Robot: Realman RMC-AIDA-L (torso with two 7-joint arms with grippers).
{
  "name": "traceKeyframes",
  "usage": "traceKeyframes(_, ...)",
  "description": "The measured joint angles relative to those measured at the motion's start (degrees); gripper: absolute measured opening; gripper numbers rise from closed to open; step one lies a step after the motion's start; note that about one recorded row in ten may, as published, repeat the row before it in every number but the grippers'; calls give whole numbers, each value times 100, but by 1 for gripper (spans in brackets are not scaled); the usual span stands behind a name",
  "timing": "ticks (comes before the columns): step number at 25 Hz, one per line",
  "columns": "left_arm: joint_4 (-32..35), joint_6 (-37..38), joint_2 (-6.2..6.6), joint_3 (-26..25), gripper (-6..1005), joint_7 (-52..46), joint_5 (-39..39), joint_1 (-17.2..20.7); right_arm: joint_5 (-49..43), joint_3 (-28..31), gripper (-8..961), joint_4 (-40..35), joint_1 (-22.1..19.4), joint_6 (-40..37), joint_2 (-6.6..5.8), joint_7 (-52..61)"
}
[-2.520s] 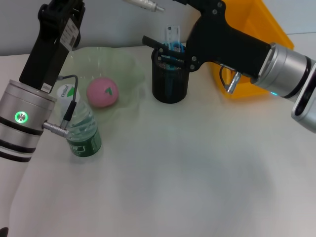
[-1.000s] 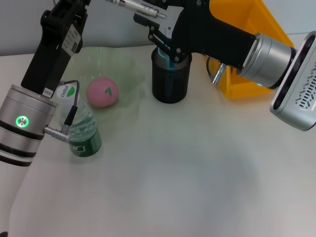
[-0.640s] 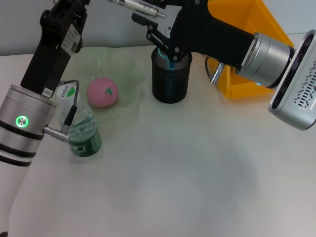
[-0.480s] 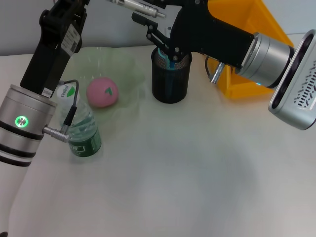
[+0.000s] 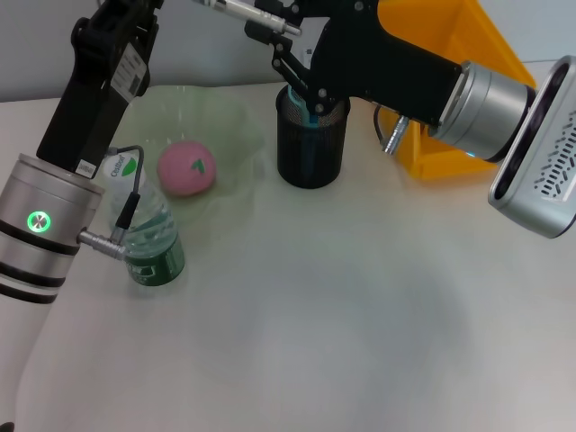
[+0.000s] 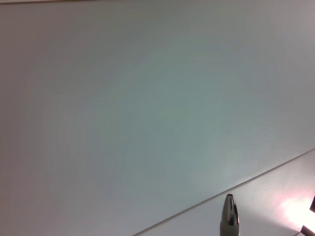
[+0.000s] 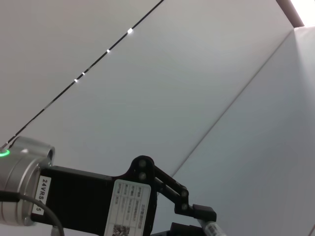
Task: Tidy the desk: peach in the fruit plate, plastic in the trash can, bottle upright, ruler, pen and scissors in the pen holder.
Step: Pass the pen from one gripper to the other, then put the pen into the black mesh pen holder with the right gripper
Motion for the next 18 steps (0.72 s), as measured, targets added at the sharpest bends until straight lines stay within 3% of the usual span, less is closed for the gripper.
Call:
traceKeyframes(14,-44,-5,0,-7,181,-117,-5,7,0,21,139,-17,-47,-62,-2,-5)
traceKeyframes(18,-44,21,0,3,368,-77,28,-4,1,31,139,-22,-72,-95,-5,-6)
